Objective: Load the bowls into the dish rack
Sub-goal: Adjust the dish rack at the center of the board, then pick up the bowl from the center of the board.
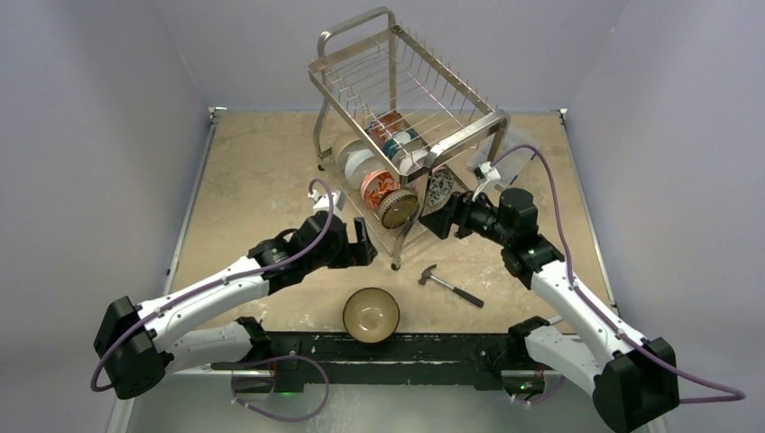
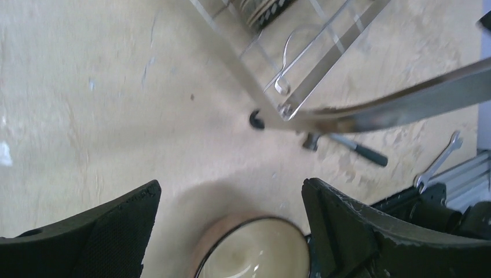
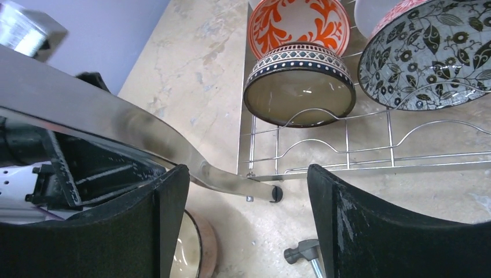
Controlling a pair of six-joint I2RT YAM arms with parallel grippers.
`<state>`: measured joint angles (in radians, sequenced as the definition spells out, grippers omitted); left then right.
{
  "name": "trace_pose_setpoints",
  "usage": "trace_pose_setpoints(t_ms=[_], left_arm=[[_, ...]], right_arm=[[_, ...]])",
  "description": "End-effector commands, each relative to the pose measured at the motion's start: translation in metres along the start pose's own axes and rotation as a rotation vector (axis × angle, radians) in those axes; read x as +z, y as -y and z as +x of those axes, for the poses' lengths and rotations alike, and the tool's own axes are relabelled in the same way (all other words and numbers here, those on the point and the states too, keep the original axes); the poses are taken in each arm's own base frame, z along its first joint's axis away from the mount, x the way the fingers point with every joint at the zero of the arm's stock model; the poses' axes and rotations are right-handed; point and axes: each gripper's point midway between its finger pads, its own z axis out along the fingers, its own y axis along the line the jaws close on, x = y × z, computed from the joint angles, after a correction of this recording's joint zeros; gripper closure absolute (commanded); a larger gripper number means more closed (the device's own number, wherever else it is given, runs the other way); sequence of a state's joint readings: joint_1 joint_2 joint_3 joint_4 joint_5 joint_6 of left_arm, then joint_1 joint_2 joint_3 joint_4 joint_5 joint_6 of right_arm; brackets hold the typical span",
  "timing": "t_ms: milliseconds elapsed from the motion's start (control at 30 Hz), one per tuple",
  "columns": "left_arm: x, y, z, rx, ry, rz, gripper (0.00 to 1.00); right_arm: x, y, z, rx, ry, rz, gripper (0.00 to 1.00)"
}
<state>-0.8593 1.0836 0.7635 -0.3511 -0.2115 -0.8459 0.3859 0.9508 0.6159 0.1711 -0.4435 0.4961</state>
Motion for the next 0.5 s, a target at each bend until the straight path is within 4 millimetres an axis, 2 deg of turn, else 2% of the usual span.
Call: trace_pose_setpoints(t_ms=[0,100,200,333,467], left_arm=[[-0.023,-0.023,0.059,-0.063,-0.241,-0.03,0.11],[-0.033,-0.023,0.091,-0.101,-0.35,0.035,0.14],[-0.035,-0.031,0.117,-0.136,-0.421,0.039,0.16],[-0.025,-0.033,0.146,-0.169,-0.498,0.075,0.2],[-0.012,-0.031,0.16,-0.15,-0.541,0.097,0.28]], right_arm=[[-0.005,-0.034,-0.005,-0.045,0.006,-0.161,0.21],[-0.005,-0.031,0.001,-0.029,-0.011,-0.148,0.18],[-0.006,-0.026,0.009,-0.009,-0.034,-0.128,0.17],[-0.01,-0.02,0.024,0.033,-0.07,-0.098,0.16],[-0.016,-0.01,0.042,0.098,-0.11,-0.043,0.14]])
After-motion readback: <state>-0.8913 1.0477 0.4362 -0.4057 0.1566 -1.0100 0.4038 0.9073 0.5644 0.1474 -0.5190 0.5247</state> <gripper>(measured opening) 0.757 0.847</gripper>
